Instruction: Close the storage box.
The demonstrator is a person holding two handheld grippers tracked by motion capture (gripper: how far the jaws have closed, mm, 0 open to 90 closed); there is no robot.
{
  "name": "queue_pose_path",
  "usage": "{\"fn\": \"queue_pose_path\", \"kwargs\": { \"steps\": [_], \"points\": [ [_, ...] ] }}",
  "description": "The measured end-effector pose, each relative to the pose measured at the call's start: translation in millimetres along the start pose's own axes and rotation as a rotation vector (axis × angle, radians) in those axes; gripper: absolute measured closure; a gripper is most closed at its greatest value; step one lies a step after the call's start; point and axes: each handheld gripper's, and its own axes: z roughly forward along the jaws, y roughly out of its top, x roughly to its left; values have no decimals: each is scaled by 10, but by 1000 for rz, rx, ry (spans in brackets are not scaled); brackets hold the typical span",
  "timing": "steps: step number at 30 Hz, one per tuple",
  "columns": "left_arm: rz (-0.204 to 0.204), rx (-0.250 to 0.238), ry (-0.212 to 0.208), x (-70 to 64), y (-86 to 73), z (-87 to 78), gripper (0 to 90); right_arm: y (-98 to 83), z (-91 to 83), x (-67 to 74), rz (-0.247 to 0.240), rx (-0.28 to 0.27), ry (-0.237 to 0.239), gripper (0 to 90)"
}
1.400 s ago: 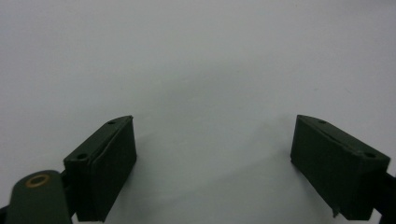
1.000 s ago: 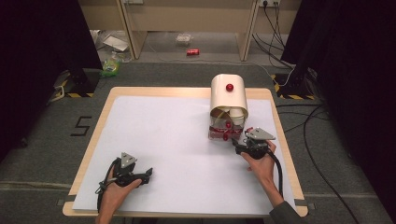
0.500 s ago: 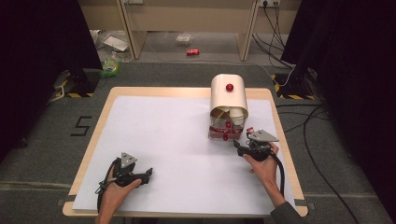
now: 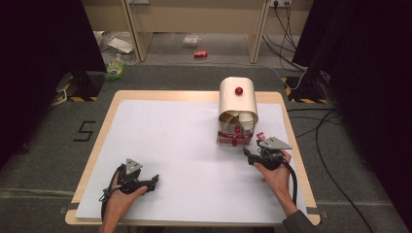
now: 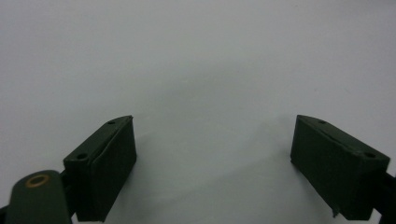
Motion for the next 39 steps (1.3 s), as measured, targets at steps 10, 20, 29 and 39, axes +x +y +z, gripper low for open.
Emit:
{"fn": "queue_pose_path", "kwargs": {
  "steps": [10, 20, 29, 39],
  "points": [
    [2, 0, 1, -1, -1, -1, 135, 1, -68, 33, -11, -9, 12, 353],
    [1, 0, -1, 0, -1, -2, 136, 10, -116, 73, -15, -11, 20, 353],
    [1, -1, -1, 0, -2, -2, 136, -16, -174, 66, -13, -10, 23, 353],
    [1, -1, -1, 0, -2, -3, 136, -86, -282, 73, -6, -3, 32, 352]
  ]
}}
